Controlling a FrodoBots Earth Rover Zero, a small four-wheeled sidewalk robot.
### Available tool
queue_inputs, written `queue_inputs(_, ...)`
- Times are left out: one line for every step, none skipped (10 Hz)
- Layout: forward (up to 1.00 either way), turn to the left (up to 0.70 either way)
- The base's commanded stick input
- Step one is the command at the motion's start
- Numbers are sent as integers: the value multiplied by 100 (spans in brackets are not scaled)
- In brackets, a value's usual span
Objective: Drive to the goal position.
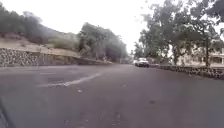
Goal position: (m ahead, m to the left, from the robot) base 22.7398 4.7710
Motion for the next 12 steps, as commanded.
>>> queue_inputs(98,0)
queue_inputs(98,0)
queue_inputs(98,0)
queue_inputs(98,0)
queue_inputs(98,0)
queue_inputs(98,0)
queue_inputs(98,0)
queue_inputs(98,0)
queue_inputs(98,0)
queue_inputs(98,0)
queue_inputs(98,0)
queue_inputs(98,0)
